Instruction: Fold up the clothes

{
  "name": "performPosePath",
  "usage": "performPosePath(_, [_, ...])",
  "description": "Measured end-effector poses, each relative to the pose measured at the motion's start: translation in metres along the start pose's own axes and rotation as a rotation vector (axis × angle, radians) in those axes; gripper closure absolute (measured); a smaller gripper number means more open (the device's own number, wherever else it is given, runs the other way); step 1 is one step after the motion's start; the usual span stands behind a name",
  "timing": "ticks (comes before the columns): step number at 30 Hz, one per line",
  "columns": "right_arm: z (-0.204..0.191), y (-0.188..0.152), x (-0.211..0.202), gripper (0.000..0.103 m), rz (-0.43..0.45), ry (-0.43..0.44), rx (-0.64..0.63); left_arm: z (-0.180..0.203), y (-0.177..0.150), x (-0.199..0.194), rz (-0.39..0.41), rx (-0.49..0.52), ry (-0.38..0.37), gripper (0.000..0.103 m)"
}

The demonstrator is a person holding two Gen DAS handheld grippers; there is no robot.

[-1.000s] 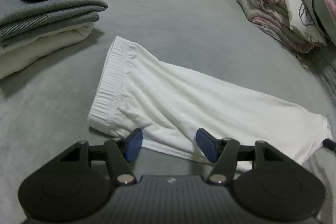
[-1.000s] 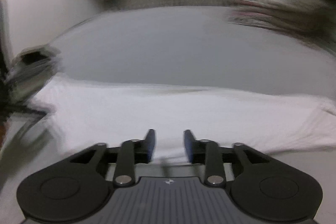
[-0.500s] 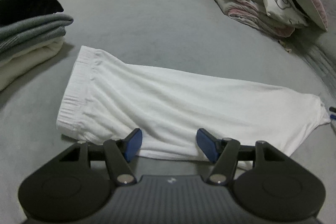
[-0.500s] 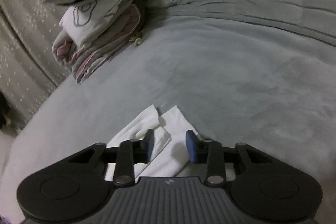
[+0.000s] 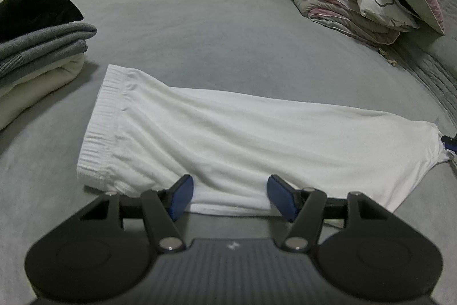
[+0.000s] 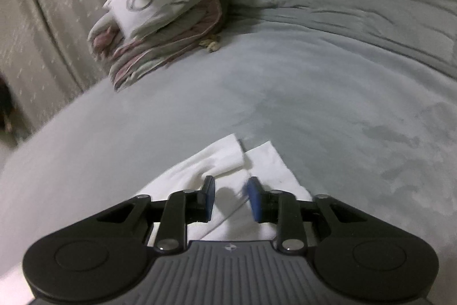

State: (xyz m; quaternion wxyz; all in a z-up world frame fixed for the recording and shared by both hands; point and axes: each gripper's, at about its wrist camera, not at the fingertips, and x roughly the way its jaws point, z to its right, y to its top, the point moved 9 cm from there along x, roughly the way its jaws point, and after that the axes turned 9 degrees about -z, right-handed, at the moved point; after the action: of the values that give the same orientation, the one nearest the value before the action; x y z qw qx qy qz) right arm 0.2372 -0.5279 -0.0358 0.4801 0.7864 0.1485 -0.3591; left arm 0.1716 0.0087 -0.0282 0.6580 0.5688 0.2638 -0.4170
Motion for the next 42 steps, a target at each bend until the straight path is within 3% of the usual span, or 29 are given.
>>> performPosePath(3, [-0.007,-0.003,0.003,0.096,0.006,-0.032,-0.068,0.000,0.000,0.000,0.000,0.003,0.001,0.043])
performPosePath(11, [-0.006,0.014,-0.020,0.097,0.069,-0.016,-0.072,-0.001,0.000,0.000,-0.001,0.006,0.001,0.043])
performPosePath(19, [0.002,0.019,-0.036,0.098,0.094,-0.097,-0.119,-0.001,0.002,0.000,-0.005,0.000,-0.008,0.043])
performPosePath(24, [0.019,0.006,-0.027,0.099,0.037,-0.133,-0.114,-0.001,0.002,0.000,-0.009,0.004,-0.009,0.043])
performPosePath(29, [0.018,0.011,-0.046,0.099,0.079,-0.113,-0.108,0.000,0.000,-0.001,-0.018,0.023,0.000,0.043])
performPosePath(34, [0.021,-0.006,-0.028,0.099,-0.006,-0.169,-0.153,0.004,-0.003,0.000,-0.020,0.065,0.026,0.043])
performPosePath(38, [0.022,-0.006,-0.030,0.098,-0.008,-0.154,-0.136,0.002,-0.002,0.000,-0.023,0.046,0.009,0.043])
performPosePath(39, [0.023,-0.001,-0.034,0.092,0.009,-0.143,-0.121,0.001,-0.002,-0.001,-0.023,0.039,0.003,0.043])
performPosePath(40, [0.026,0.004,-0.038,0.078,0.027,-0.133,-0.101,0.001,-0.002,0.000,-0.024,0.033,-0.002,0.042])
performPosePath(42, [0.030,0.016,-0.043,0.067,0.067,-0.105,-0.063,0.000,-0.001,0.000,-0.025,0.032,-0.006,0.041])
